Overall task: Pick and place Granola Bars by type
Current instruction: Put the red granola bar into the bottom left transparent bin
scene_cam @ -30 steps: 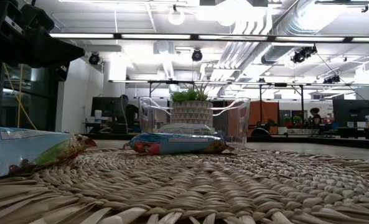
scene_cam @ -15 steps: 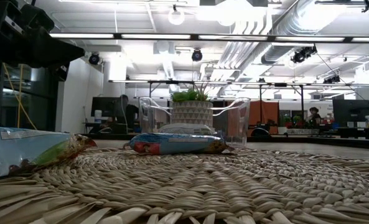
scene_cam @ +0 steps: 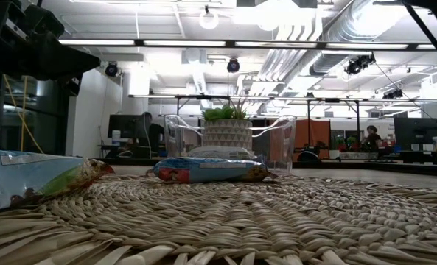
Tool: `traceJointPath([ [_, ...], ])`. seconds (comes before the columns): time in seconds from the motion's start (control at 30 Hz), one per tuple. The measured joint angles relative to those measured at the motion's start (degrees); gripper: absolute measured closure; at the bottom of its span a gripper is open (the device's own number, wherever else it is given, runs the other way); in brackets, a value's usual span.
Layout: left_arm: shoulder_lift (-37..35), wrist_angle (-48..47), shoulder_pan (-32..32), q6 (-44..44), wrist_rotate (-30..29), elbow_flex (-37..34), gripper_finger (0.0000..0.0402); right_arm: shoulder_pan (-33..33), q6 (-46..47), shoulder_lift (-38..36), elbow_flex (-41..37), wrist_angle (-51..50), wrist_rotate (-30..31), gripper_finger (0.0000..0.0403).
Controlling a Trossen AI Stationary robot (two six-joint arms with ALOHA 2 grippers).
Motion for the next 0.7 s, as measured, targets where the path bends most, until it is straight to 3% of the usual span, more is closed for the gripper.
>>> traceJointPath([
  [0.3, 0.01, 0.00, 0.02, 0.01, 0.00, 0.01, 0.0401, -0.57, 1.25, -0.02, -5.30, 3.28, 0.47, 0.0336],
  [0.7, 0.00, 0.00, -0.01, -0.02, 0.00, 0.00, 0.0401, -2.57, 2.22, 0.29, -6.21, 8.39, 1.68, 0.0336],
])
